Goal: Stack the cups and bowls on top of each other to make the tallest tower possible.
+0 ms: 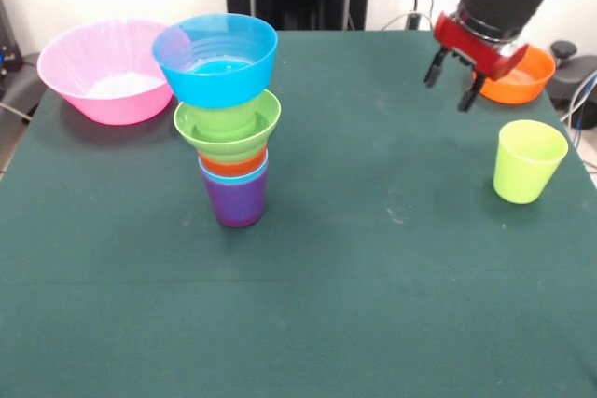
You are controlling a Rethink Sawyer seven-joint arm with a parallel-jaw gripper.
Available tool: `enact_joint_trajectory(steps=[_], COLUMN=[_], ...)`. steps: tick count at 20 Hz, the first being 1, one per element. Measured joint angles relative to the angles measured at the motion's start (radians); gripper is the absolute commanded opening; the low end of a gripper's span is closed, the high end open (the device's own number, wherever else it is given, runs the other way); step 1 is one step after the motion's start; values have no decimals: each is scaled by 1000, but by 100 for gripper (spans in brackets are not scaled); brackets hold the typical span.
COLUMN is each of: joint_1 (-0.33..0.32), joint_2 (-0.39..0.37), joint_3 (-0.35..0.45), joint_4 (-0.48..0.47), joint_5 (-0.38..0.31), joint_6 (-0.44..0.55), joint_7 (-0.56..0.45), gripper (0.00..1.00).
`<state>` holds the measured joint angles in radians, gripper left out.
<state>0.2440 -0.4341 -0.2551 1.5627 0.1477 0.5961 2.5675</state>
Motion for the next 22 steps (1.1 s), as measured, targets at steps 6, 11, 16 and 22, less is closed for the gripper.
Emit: enact_joint_trajectory(steps=[6, 11, 16, 22], joint_1=[-57, -83, -105, -115], joint_2=[-23, -52, -86, -105], joint_3=[9, 28, 54, 79], joint_4=[-44, -88, -127, -171], joint_5=[0, -1, -1, -1], joint_6=[53, 142, 222, 247], joint_7=[0, 0, 0, 0], gripper=[100, 100, 100, 100])
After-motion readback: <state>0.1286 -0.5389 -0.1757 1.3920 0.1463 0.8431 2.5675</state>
